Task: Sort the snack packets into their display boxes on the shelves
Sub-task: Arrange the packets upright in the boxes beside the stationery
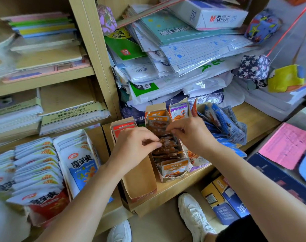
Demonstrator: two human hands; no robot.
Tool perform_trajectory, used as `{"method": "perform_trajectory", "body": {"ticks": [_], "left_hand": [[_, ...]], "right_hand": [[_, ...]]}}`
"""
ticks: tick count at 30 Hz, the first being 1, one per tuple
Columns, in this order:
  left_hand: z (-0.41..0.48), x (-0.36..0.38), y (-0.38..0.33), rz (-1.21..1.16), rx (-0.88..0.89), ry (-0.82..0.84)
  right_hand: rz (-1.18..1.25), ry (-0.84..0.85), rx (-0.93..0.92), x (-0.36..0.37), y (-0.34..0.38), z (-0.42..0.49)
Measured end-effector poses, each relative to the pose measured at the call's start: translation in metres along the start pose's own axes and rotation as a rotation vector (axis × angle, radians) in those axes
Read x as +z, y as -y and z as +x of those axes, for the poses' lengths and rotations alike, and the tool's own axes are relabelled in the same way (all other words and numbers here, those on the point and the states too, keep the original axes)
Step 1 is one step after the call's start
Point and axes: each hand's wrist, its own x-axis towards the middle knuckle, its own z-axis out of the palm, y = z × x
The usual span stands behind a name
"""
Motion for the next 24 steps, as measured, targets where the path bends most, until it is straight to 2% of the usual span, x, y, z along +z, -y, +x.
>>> {"method": "perform_trajectory", "body": {"ticks": [2,5,10,15,20,24], "left_hand": [[-0.001,0.000,0.001,-0.030,-0.024,-0.022],[0.001,-0.002,0.005,0.038,-0.024,-0.062],[0.002,0.000,0.006,0.230,0.046,0.028],[-0.002,-0.001,0.007,0.275,0.069,0.056],[-0.005,-0.001,0.010,0.277,0.054,0.060],[-0.009,-0.001,0.012,0.254,0.038,0.065]], "right_hand": [[-0.004,0.074,-0.050,0.003,0.000,0.001],[0.061,0.144,-0.001,0.001,-0.001,0.002],[0.137,0.116,0.107,-0.006,-0.005,0.007],[-0.040,0.152,0.069,0.004,-0.006,0.016],[-0.197,0.080,0.068,0.021,-0.001,0.029],[-0.381,0.091,0.087,0.035,0.000,0.036]]}}
